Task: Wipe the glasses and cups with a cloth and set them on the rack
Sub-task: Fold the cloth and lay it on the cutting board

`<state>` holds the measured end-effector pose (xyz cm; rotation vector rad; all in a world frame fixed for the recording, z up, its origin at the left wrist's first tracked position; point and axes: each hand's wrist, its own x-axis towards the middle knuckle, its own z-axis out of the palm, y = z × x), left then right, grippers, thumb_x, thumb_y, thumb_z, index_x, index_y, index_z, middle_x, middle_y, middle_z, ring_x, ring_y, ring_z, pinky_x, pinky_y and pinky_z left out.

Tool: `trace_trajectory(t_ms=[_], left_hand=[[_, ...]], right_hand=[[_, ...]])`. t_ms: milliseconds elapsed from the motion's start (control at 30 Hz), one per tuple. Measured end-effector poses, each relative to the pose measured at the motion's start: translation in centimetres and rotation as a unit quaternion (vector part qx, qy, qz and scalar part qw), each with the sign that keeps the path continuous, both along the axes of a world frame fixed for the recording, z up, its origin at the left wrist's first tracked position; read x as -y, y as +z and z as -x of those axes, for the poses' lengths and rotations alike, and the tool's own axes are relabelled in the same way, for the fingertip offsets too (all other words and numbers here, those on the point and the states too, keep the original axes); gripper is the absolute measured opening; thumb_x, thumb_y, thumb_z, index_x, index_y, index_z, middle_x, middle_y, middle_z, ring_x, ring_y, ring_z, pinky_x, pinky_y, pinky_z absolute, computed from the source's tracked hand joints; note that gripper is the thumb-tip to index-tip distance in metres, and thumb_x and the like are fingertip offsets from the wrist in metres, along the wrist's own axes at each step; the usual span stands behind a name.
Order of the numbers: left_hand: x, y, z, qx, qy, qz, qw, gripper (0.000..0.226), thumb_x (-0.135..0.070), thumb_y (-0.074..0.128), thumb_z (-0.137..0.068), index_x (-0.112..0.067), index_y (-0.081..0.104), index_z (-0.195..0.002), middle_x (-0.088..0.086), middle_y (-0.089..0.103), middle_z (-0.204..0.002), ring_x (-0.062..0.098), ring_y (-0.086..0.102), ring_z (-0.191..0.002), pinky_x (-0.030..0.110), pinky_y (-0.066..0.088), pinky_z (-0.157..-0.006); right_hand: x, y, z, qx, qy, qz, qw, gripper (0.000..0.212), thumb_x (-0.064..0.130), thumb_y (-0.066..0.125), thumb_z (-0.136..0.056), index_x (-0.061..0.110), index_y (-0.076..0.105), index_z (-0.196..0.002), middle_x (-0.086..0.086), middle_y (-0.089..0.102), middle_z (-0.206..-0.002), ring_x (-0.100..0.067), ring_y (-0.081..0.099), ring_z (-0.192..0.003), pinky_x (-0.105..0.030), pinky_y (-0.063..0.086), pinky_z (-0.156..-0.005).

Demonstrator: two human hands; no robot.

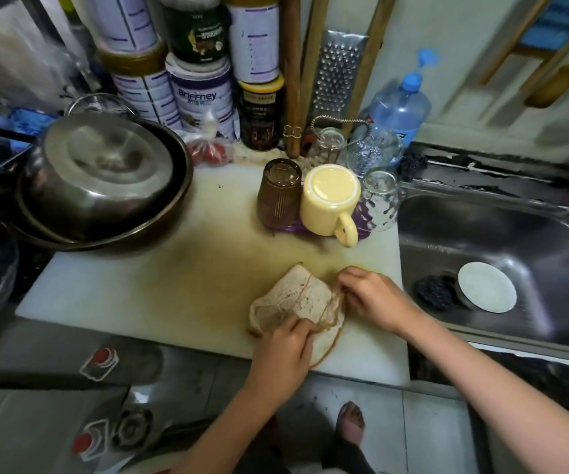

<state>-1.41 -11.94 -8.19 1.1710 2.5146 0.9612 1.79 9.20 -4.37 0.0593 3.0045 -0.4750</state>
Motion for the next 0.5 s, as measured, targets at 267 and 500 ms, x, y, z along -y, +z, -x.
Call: trace_trajectory(t_ms=[267,500], left_hand=[[-1.6,-1.3,-1.7,0.012,-0.052,0.118,0.992,0.033,-0.036,0.045,-0.099,-0.014,0.062,-0.118,0.004,0.054,-0.119,0.027,0.061,-0.099,0.037,0.049,-0.081],[1.0,-0.6,1.1,-0.002,0.121,0.031,0.992,0.029,-0.032,0.063,-0.088,-0.011,0.065,-0.108,0.009,0.062,-0.108,0.029,0.063,-0.089,0.038,0.054,-0.069]], right_hand=[[-1.8,-0.6,-1.6,0.032,-0.009,0.038,0.999,0.030,-0.005,0.058,-0.079,0.010,0.072,-0.102,-0.009,0.070,-0.104,-0.031,0.065,-0.099,-0.042,0.053,-0.084],[-1.1,0.6,0.1,0.062,0.026,0.046,0.997,0.050,-0.001,0.047,-0.089,0.014,0.055,-0.136,-0.003,0.047,-0.146,-0.019,0.042,-0.136,-0.018,0.022,-0.112]])
